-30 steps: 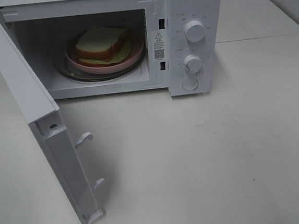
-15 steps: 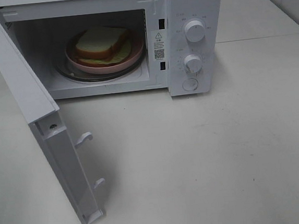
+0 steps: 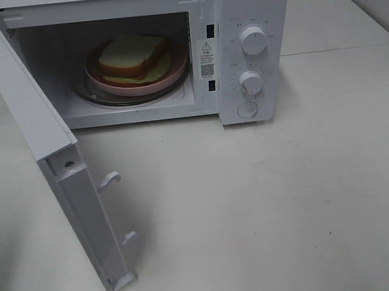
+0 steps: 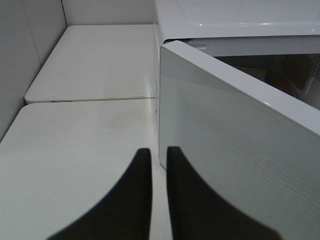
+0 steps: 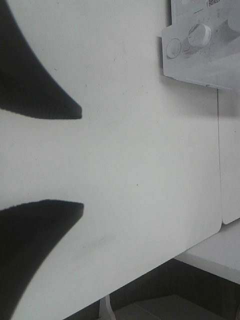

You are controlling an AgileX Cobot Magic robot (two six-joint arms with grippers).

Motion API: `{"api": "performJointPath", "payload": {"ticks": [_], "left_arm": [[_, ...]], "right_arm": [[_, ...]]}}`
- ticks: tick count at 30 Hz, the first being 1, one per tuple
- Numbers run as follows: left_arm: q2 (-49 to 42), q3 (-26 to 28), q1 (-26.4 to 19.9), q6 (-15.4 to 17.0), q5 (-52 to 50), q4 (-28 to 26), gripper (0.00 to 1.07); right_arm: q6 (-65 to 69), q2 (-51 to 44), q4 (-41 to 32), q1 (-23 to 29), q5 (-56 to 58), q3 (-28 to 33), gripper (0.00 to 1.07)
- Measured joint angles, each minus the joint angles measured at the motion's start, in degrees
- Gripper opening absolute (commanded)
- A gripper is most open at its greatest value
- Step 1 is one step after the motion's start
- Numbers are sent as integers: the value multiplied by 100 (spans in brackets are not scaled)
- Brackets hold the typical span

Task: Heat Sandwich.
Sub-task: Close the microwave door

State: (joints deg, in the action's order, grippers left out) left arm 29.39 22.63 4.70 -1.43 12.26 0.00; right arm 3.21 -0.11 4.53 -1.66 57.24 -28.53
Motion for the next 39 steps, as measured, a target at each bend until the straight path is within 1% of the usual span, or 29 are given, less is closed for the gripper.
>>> {"api": "performJointPath", "payload": {"ticks": [1, 2, 3, 5, 6, 8, 10, 11, 13, 16, 18, 20, 21, 23, 24, 26, 30, 32, 34, 36, 39], "left_arm": [[103, 0, 0, 0, -80, 0, 0], [401, 0, 0, 0, -298, -74, 0], [401, 0, 0, 0, -298, -74, 0], [688, 0, 0, 0, -550, -149, 0], [1020, 0, 0, 0, -796, -201, 0], [1146, 0, 0, 0, -928, -218, 0], [1478, 0, 0, 0, -1226, -275, 0], [1765, 0, 0, 0, -1547, -298, 0], [1885, 0, 0, 0, -1696, -298, 0], [2429, 0, 92, 0, -2286, -304, 0], [2521, 0, 138, 0, -2401, -304, 0], [2853, 0, 338, 0, -2836, -304, 0], [2853, 0, 338, 0, -2836, -304, 0], [3088, 0, 516, 0, -3071, -304, 0], [3335, 0, 693, 0, -3300, -304, 0], [3432, 0, 768, 0, -3380, -304, 0], [3953, 0, 1215, 0, -3925, -304, 0], [4057, 0, 1306, 0, -4045, -304, 0], [4360, 0, 1547, 0, -4320, -401, 0], [4440, 0, 1616, 0, -4360, -481, 0], [4813, 86, 2011, -183, -4463, -716, 0]], "right_arm": [[0, 0, 0, 0, 0, 0, 51], [0, 0, 0, 0, 0, 0, 51], [0, 0, 0, 0, 0, 0, 51], [0, 0, 0, 0, 0, 0, 51], [0, 0, 0, 0, 0, 0, 51], [0, 0, 0, 0, 0, 0, 51], [0, 0, 0, 0, 0, 0, 51], [0, 0, 0, 0, 0, 0, 51], [0, 0, 0, 0, 0, 0, 51], [0, 0, 0, 0, 0, 0, 51], [0, 0, 0, 0, 0, 0, 51], [0, 0, 0, 0, 0, 0, 51], [0, 0, 0, 0, 0, 0, 51], [0, 0, 0, 0, 0, 0, 51], [0, 0, 0, 0, 0, 0, 51], [0, 0, 0, 0, 0, 0, 51], [0, 0, 0, 0, 0, 0, 51], [0, 0, 0, 0, 0, 0, 51], [0, 0, 0, 0, 0, 0, 51], [0, 0, 0, 0, 0, 0, 51], [0, 0, 6, 0, 0, 0, 51]]}}
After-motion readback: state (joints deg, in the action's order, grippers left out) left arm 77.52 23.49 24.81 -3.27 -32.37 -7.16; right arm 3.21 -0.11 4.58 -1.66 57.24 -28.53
